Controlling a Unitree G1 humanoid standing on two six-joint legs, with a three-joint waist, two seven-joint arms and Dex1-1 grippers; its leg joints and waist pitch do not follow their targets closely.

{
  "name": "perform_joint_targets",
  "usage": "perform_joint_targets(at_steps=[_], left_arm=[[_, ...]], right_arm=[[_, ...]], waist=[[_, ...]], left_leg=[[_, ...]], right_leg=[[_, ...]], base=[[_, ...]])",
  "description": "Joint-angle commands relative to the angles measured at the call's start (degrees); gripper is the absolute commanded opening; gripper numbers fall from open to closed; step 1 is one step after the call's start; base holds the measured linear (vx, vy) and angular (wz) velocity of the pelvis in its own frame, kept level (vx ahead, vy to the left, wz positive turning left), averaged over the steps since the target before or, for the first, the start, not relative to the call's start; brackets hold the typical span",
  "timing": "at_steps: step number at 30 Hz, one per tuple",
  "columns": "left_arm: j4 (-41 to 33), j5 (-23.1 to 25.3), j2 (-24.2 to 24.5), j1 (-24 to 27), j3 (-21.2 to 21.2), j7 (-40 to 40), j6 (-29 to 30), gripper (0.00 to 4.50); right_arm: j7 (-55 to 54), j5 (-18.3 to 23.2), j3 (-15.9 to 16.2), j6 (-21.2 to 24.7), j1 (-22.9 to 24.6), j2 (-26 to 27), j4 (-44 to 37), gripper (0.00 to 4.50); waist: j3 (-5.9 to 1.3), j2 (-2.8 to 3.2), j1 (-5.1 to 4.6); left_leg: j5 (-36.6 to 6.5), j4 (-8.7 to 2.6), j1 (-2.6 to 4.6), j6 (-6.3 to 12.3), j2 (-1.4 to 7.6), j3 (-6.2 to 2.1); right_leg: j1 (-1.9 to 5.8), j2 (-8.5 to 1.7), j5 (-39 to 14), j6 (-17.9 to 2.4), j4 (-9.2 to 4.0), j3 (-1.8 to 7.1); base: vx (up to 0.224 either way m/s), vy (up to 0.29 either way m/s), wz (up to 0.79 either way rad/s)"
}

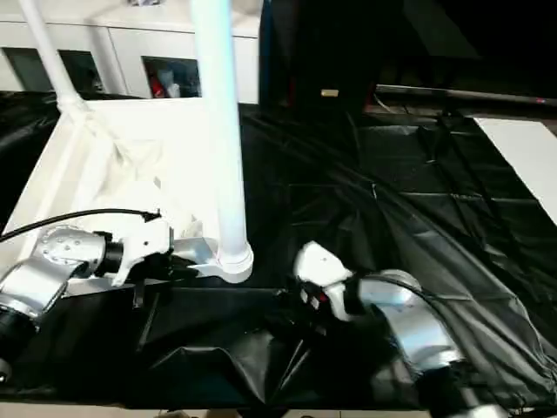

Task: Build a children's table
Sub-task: Rotate table base, then rotate leg to tighten

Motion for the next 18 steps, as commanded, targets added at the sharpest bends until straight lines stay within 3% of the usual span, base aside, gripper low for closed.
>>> perform_joint_targets(at_steps=[1,4,11,14,18], left_arm=[[-2.5,-1.4,-1.5,2.3,-0.2,0.8,1.9,0.01],[-4.1,-0.7,-3.6,3.7,-1.4,2.4,2.5,0.01],[-2.5,1.0,-6.2,2.9,-2.6,5.0,2.3,0.00],[-3.1,1.5,-6.8,2.9,-2.5,5.5,3.4,0.00],[-3.5,1.8,-7.0,2.8,-2.3,5.8,4.0,0.00]], right_arm=[[-0.4,1.9,-0.6,0.7,-1.2,0.7,-0.5,4.29],[-0.3,0.6,1.2,-0.1,-2.3,1.9,1.2,4.29],[-1.0,0.3,2.0,-0.2,-4.4,4.3,3.2,4.40],[-2.6,-0.2,1.7,-1.1,-5.8,5.4,5.1,4.40],[-5.2,-1.6,1.6,-1.4,-7.7,6.6,8.4,4.40]], waist=[[-3.80,0.86,0.37],[-3.84,0.69,0.54],[-3.58,0.05,0.77],[-3.50,0.10,0.69],[-3.57,0.26,0.73]], left_leg=[[-11.2,-3.91,0.76,0.80,3.37,-1.72],[-10.1,-3.89,0.72,1.15,3.39,-1.61],[-11.3,-3.99,0.70,1.30,3.21,-1.57],[-12.0,-4.04,0.77,0.71,3.13,-1.61],[-11.5,-4.10,0.74,0.68,3.11,-1.67]], right_leg=[[2.73,-4.99,-5.0,-14.5,-3.91,2.78],[2.76,-4.85,-2.9,-15.0,-3.64,2.69],[2.61,-5.15,-11.4,-11.9,-4.57,2.87],[2.40,-5.22,-14.2,-11.1,-4.78,2.93],[2.36,-5.11,-13.7,-10.8,-4.70,2.91]], base=[[0.000,0.000,0.00],[0.000,0.000,0.00],[0.000,0.000,0.00],[0.000,0.000,0.00],[0.000,0.000,0.00]])
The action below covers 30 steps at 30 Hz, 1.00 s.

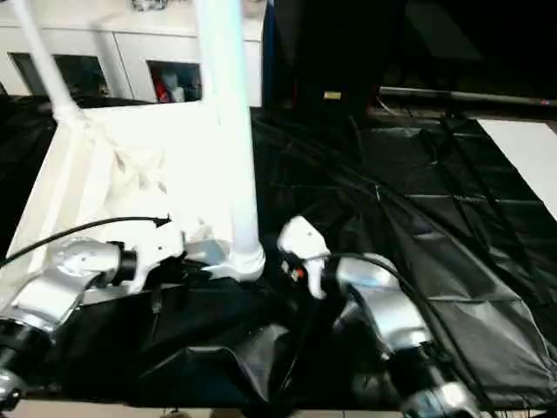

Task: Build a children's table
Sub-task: Rotate leg to tighten

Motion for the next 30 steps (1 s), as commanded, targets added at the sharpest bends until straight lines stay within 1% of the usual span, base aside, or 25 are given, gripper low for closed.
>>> perform_joint_targets(at_steps=[1,2,3,4,5,6,7,9,11,12,15,16,17,20,21,22,26,30], left_arm=[[0.2,0.1,-1.9,0.7,-2.2,0.8,0.5,0.00],[0.3,0.2,-1.9,0.6,-2.1,0.9,0.5,0.00],[0.6,0.4,-1.8,0.3,-2.0,0.9,0.5,0.00],[0.6,0.4,-1.8,0.3,-2.0,0.9,0.5,0.00],[0.8,0.5,-1.7,0.3,-1.9,1.0,0.5,0.00],[0.9,0.8,-1.7,0.2,-1.7,1.1,0.5,0.00],[0.9,0.8,-1.7,0.2,-1.7,1.1,0.5,0.00],[1.0,1.1,-1.7,0.2,-1.6,1.0,0.6,0.00],[1.0,1.2,-1.7,0.1,-1.6,1.0,0.6,0.00],[1.1,1.2,-1.7,0.1,-1.5,0.9,0.5,0.00],[1.2,1.3,-1.5,0.1,-1.5,0.8,0.5,0.00],[1.2,1.3,-1.4,0.2,-1.5,0.8,0.4,0.00],[1.3,1.3,-1.3,0.2,-1.5,0.8,0.4,0.00],[1.3,1.4,-1.3,0.3,-1.4,0.7,0.3,0.00],[1.3,1.4,-1.2,0.3,-1.3,0.7,0.3,0.00],[1.3,1.5,-1.2,0.3,-1.3,0.7,0.3,0.00],[1.1,1.5,-1.1,0.5,-1.3,0.7,0.3,0.00],[1.0,1.6,-0.8,0.9,-1.3,0.7,0.4,0.00]], right_arm=[[-1.0,-0.9,1.2,-0.6,-1.1,0.8,1.9,4.40],[-1.9,-1.4,1.1,-0.8,-1.6,1.2,3.1,4.40],[-2.8,-1.9,0.9,-1.3,-2.4,1.8,5.1,4.40],[-2.8,-1.9,0.9,-1.3,-2.4,1.8,5.1,4.40],[-3.0,-1.8,0.7,-1.4,-2.6,2.1,5.4,4.40],[-3.3,-1.5,0.4,-1.5,-2.8,2.5,5.9,4.23],[-3.3,-1.5,0.4,-1.5,-2.8,2.5,5.9,4.14],[-3.6,-1.6,0.3,-1.9,-3.3,2.9,6.8,4.14],[-3.8,-1.8,0.3,-2.3,-3.6,3.1,7.6,3.78],[-3.8,-1.8,0.2,-2.5,-3.8,3.2,7.9,3.78],[-3.9,-1.8,0.1,-3.1,-4.2,3.3,8.9,3.57],[-3.9,-1.8,0.1,-3.4,-4.3,3.2,9.4,3.47],[-4.0,-2.0,0.1,-3.7,-4.5,3.1,9.7,3.31],[-3.9,-2.0,0.0,-4.0,-4.6,2.9,10.1,3.20],[-3.8,-2.0,0.0,-4.2,-4.7,2.8,10.4,3.00],[-3.6,-2.2,0.2,-4.5,-4.9,2.7,10.8,2.89],[-3.6,-2.5,0.4,-5.2,-5.2,2.5,11.9,2.68],[-3.7,-2.8,0.6,-5.9,-5.0,2.9,12.9,2.65]], waist=[[-3.30,-0.16,0.21],[-3.39,-0.06,0.19],[-3.46,-0.02,0.20],[-3.44,0.00,0.21],[-3.51,0.01,0.42],[-3.62,0.11,0.58],[-3.59,0.07,0.54],[-3.48,0.05,0.58],[-3.43,0.06,0.59],[-3.43,0.09,0.56],[-3.46,0.18,0.56],[-3.47,0.06,0.53],[-3.50,0.08,0.58],[-3.47,0.01,0.58],[-3.42,0.02,0.61],[-3.45,-0.10,0.58],[-3.41,-0.10,0.56],[-3.38,-0.16,0.54]], left_leg=[[-11.3,-4.15,0.56,0.58,3.16,-1.71],[-11.0,-4.12,0.53,0.54,3.17,-1.74],[-10.8,-4.08,0.66,0.48,3.17,-1.67],[-10.8,-4.10,0.62,0.56,3.17,-1.65],[-10.3,-4.02,0.62,0.74,3.20,-1.60],[-9.7,-4.02,0.57,0.90,3.22,-1.62],[-9.6,-4.01,0.53,1.03,3.20,-1.58],[-10.5,-4.07,0.52,0.93,3.17,-1.58],[-11.1,-4.12,0.57,0.70,3.19,-1.61],[-11.4,-4.18,0.57,0.51,3.22,-1.68],[-11.3,-4.17,0.60,0.35,3.24,-1.65],[-11.3,-4.18,0.55,0.38,3.24,-1.64],[-11.0,-4.14,0.54,0.48,3.23,-1.64],[-11.0,-4.16,0.53,0.67,3.22,-1.62],[-11.2,-4.15,0.52,0.67,3.19,-1.60],[-11.2,-4.16,0.53,0.68,3.22,-1.61],[-11.2,-4.20,0.51,0.75,3.25,-1.63],[-11.4,-4.22,0.52,0.79,3.24,-1.63]], right_leg=[[2.17,-4.99,-13.1,-11.0,-4.67,2.84],[2.19,-5.06,-12.1,-11.3,-4.54,2.83],[2.07,-4.99,-11.3,-11.6,-4.47,2.80],[2.12,-4.96,-10.9,-11.8,-4.46,2.82],[2.18,-4.98,-9.5,-11.9,-4.32,2.85],[2.32,-4.99,-8.1,-12.1,-4.15,2.80],[2.28,-4.91,-7.6,-12.1,-4.13,2.79],[2.30,-5.03,-8.9,-11.9,-4.31,2.80],[2.28,-5.07,-10.3,-11.7,-4.47,2.82],[2.28,-5.13,-11.1,-11.5,-4.48,2.81],[2.21,-5.02,-10.5,-11.5,-4.43,2.83],[2.24,-5.03,-10.2,-11.6,-4.40,2.83],[2.28,-5.04,-9.6,-11.7,-4.34,2.83],[2.29,-5.06,-9.8,-11.8,-4.35,2.83],[2.25,-5.04,-10.3,-11.6,-4.45,2.84],[2.28,-5.07,-10.4,-11.6,-4.43,2.82],[2.25,-5.11,-11.2,-11.4,-4.49,2.84],[2.20,-5.10,-11.9,-11.3,-4.55,2.84]], base=[[0.000,0.000,0.00],[0.000,0.000,0.00],[0.000,0.000,0.00],[0.000,0.000,0.00],[0.000,0.000,0.00],[0.000,0.000,0.00],[0.000,0.000,0.00],[0.000,0.000,0.00],[0.000,0.000,0.00],[0.000,0.000,0.00],[0.000,0.000,0.00],[0.000,0.000,0.00],[0.000,0.000,0.00],[0.000,0.000,0.00],[0.000,0.000,0.00],[0.000,0.000,0.00],[0.000,0.000,0.00],[0.000,0.000,0.00]])
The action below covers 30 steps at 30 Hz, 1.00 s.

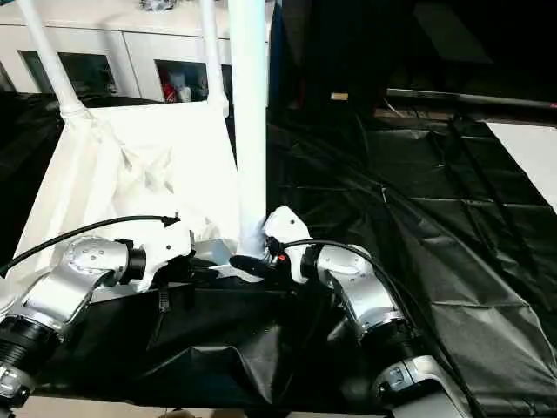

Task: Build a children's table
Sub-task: Rotate leg to tighten

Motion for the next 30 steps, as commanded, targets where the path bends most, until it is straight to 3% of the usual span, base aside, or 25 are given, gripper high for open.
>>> perform_joint_targets(at_steps=[1,5,10,11,12,13,14,16,17,19,21,26,29,30], left_arm=[[0.9,0.8,-0.6,1.6,-1.1,0.7,0.5,0.00],[1.3,1.1,-1.6,1.8,-0.8,2.7,1.6,0.00],[3.3,2.4,-6.0,1.2,-1.1,8.5,4.4,0.00],[4.3,3.3,-8.5,0.6,-1.4,11.9,5.9,0.00],[5.1,3.9,-10.1,0.0,-1.6,14.0,6.7,0.00],[5.2,4.0,-10.3,0.0,-1.7,14.2,6.8,0.00],[6.7,5.0,-12.5,-0.9,-1.7,17.5,7.6,0.00],[8.2,5.8,-14.4,-1.7,-1.4,20.9,8.3,0.00],[9.7,6.2,-16.5,-2.6,-0.7,24.8,9.2,0.00],[10.7,6.5,-18.1,-3.2,0.0,28.1,9.4,0.00],[11.2,6.7,-19.3,-3.6,0.2,29.2,9.2,0.00],[10.5,7.7,-19.5,-3.5,-0.3,28.0,8.6,0.00],[9.2,7.7,-17.9,-3.3,-0.7,24.8,8.9,0.00],[8.7,7.5,-17.3,-3.2,-0.8,23.8,9.0,0.00]], right_arm=[[-0.2,-1.4,0.7,0.0,-0.3,0.0,1.9,2.64],[-3.5,-1.8,-0.1,-0.5,0.4,1.1,3.4,2.64],[-14.4,-2.4,-2.8,0.9,1.2,5.2,7.0,2.64],[-19.9,-2.8,-3.7,1.2,1.6,7.5,8.1,2.64],[-23.4,-3.2,-4.2,1.2,1.7,9.0,8.7,2.64],[-23.9,-3.2,-4.3,1.2,1.7,9.3,8.8,2.64],[-28.8,-3.8,-4.9,0.9,1.5,11.3,9.8,2.64],[-33.2,-4.2,-5.7,0.4,1.1,13.3,10.9,2.64],[-38.2,-4.4,-6.8,-0.4,0.6,15.3,12.2,2.64],[-42.0,-4.2,-7.9,-0.6,0.2,16.9,12.9,2.64],[-44.8,-4.3,-8.4,-0.9,-0.5,18.4,13.8,2.64],[-43.2,-3.4,-8.6,-2.4,-1.2,19.9,14.4,2.64],[-36.5,-2.2,-8.3,-4.4,-1.5,18.7,13.0,2.64],[-34.9,-1.8,-8.3,-4.9,-1.6,17.9,12.3,2.98]], waist=[[-3.32,-0.07,0.03],[-3.21,-0.11,-0.14],[-2.56,-0.16,-0.95],[-2.45,0.28,-0.93],[-2.49,0.04,-1.00],[-2.45,-0.07,-1.11],[-2.61,0.40,-1.06],[-2.76,0.33,-1.15],[-2.80,0.72,-1.23],[-2.87,0.52,-1.29],[-2.97,0.69,-1.27],[-3.04,0.75,-1.24],[-3.03,0.71,-1.22],[-3.08,0.71,-1.20]], left_leg=[[-11.5,-4.24,0.66,0.77,3.28,-1.68],[-12.3,-4.34,0.66,0.47,3.30,-1.69],[-17.8,-4.86,1.18,-1.07,3.20,-2.03],[-19.3,-4.93,1.57,-1.48,3.23,-2.17],[-20.1,-4.94,1.74,-1.83,3.19,-2.27],[-19.9,-5.03,1.65,-1.91,3.17,-2.24],[-19.8,-5.11,1.64,-1.96,3.16,-2.42],[-19.7,-5.18,1.71,-1.84,3.05,-2.36],[-19.4,-5.22,1.69,-1.82,3.05,-2.33],[-20.4,-5.19,1.80,-1.47,2.87,-2.32],[-21.0,-5.21,1.80,-1.03,2.83,-2.32],[-21.7,-5.40,1.46,-0.72,2.85,-2.42],[-22.2,-5.49,1.35,-0.42,2.94,-2.52],[-21.8,-5.50,1.28,-0.34,2.96,-2.52]], right_leg=[[2.19,-5.07,-11.9,-11.3,-4.45,2.85],[2.09,-5.09,-13.4,-11.0,-4.64,2.88],[1.65,-5.25,-24.1,-8.9,-5.78,2.97],[1.38,-5.36,-26.7,-8.3,-6.15,3.01],[1.38,-5.40,-28.2,-7.7,-6.39,2.93],[1.34,-5.36,-28.6,-7.3,-6.47,3.01],[1.40,-5.44,-28.7,-6.9,-6.46,2.97],[1.40,-5.33,-28.0,-6.6,-6.66,2.84],[1.25,-5.27,-27.0,-6.6,-6.63,2.94],[1.16,-5.20,-27.8,-6.2,-6.86,2.84],[0.95,-5.16,-28.2,-5.3,-7.03,2.86],[1.05,-5.22,-27.8,-4.6,-7.08,2.81],[1.08,-5.38,-28.8,-4.3,-7.19,2.82],[1.13,-5.36,-28.4,-4.3,-7.12,2.82]], base=[[0.000,0.000,0.00],[0.000,0.000,0.00],[0.000,0.000,0.00],[0.000,0.000,0.00],[0.000,0.000,0.00],[0.000,0.000,0.00],[0.000,0.000,0.00],[0.000,0.000,0.00],[0.000,0.000,0.00],[0.000,0.000,0.00],[0.000,0.000,0.00],[0.000,0.000,0.00],[0.000,0.000,0.00],[0.000,0.000,0.00]])
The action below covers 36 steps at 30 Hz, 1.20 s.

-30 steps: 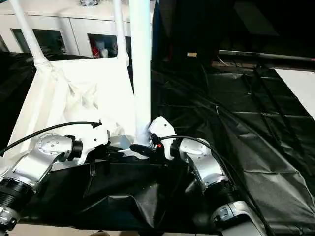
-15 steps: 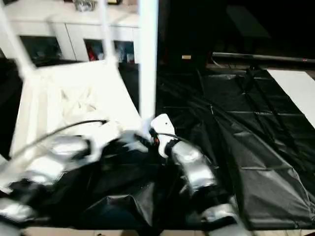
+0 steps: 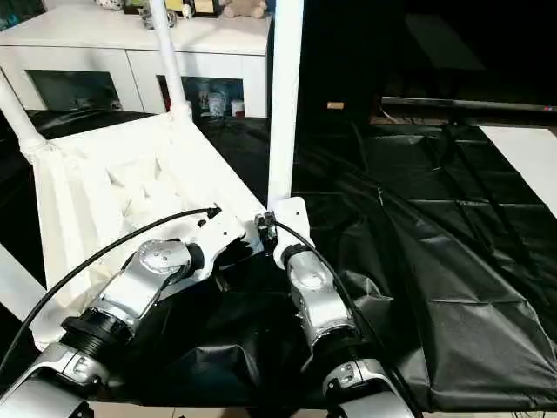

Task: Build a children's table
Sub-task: Rotate leg to tighten

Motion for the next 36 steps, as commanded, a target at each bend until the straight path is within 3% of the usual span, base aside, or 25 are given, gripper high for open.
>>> perform_joint_targets(at_steps=[1,5,7,10,13,15,16,19,23,30,36], left_arm=[[0.7,-0.7,0.9,1.9,-0.8,-1.7,-0.5,0.00],[-1.1,-1.3,3.0,2.9,-1.2,-5.2,-1.0,0.00],[-3.3,-2.4,6.2,4.5,-2.4,-11.1,-4.6,0.00],[-5.5,-4.3,9.0,6.3,-2.7,-17.0,-6.5,0.00],[-7.9,-5.9,11.8,8.0,-2.5,-20.9,-5.8,0.00],[-9.1,-6.8,13.2,8.7,-2.1,-22.4,-5.8,0.00],[-9.7,-7.2,13.7,9.0,-1.8,-23.1,-5.8,0.00],[-11.3,-8.6,15.1,9.8,-1.2,-25.4,-5.8,0.00],[-12.2,-9.4,15.8,10.3,-0.6,-26.6,-5.6,0.00],[-12.6,-9.7,16.2,10.7,-0.7,-26.8,-5.6,0.00],[-12.5,-9.5,16.5,10.9,-0.8,-27.0,-5.8,0.00]], right_arm=[[9.6,3.5,2.5,-1.4,0.0,0.4,-2.2,3.19],[18.5,5.3,4.2,0.5,0.7,-2.9,-5.7,3.53],[30.0,6.0,8.1,3.5,2.6,-8.2,-10.8,3.67],[35.1,4.9,9.1,1.6,3.6,-12.4,-11.9,3.79],[42.3,4.9,10.0,0.6,4.4,-16.6,-12.6,3.79],[45.7,5.2,10.6,1.1,4.7,-18.7,-13.4,3.79],[46.1,5.3,10.6,1.5,4.7,-19.2,-13.7,3.79],[46.9,5.8,10.6,2.1,4.5,-20.2,-14.0,3.79],[47.2,6.2,9.9,1.8,3.8,-19.9,-13.2,3.79],[49.0,7.5,9.5,2.0,3.5,-19.0,-12.5,3.27],[50.1,7.7,9.7,1.8,3.9,-19.1,-12.6,2.84]], waist=[[-1.97,-0.48,-0.28],[-2.21,-0.79,0.02],[-2.21,-0.88,0.28],[-2.38,-1.12,0.48],[-2.47,-0.97,0.43],[-2.70,-0.84,0.70],[-2.64,-0.82,0.60],[-2.44,-0.90,0.58],[-2.30,-0.92,0.41],[-2.46,-1.02,0.44],[-2.38,-1.00,0.42]], left_leg=[[-21.3,-5.05,0.58,-0.23,3.33,-2.45],[-16.7,-4.82,0.05,1.40,3.34,-2.01],[-14.3,-4.69,-0.37,2.64,3.38,-2.00],[-12.2,-4.57,-0.32,2.92,3.37,-1.83],[-9.0,-4.27,-0.37,3.80,3.46,-1.59],[-7.8,-3.98,0.09,4.41,3.52,-1.38],[-7.1,-4.03,-0.16,4.93,3.51,-1.41],[-8.6,-4.12,-0.09,4.85,3.49,-1.39],[-10.8,-4.39,0.09,3.24,3.58,-1.50],[-8.4,-4.18,-0.02,3.79,3.54,-1.43],[-8.8,-4.21,0.00,3.62,3.56,-1.45]], right_leg=[[0.38,-5.20,-27.0,-5.1,-6.19,2.83],[1.14,-5.00,-18.9,-7.5,-5.38,2.91],[1.67,-5.05,-16.7,-7.6,-5.15,2.90],[1.66,-5.19,-17.4,-8.0,-5.15,2.91],[1.79,-4.79,-10.1,-10.5,-4.31,2.76],[1.63,-4.56,-5.8,-11.9,-3.82,2.73],[1.88,-4.42,-3.7,-12.8,-3.54,2.58],[1.93,-4.56,-5.7,-12.9,-3.80,2.53],[1.82,-4.70,-11.0,-11.9,-4.25,2.65],[2.02,-4.64,-6.2,-12.8,-3.73,2.62],[2.00,-4.67,-7.6,-12.7,-3.86,2.61]], base=[[0.000,0.000,0.00],[0.000,0.000,0.00],[0.000,0.000,0.00],[0.000,0.000,0.00],[0.025,-0.001,0.02],[0.026,0.003,0.02],[0.000,0.000,0.00],[0.000,0.000,0.00],[0.000,0.000,0.00],[0.000,0.000,0.00],[0.000,0.000,0.00]])
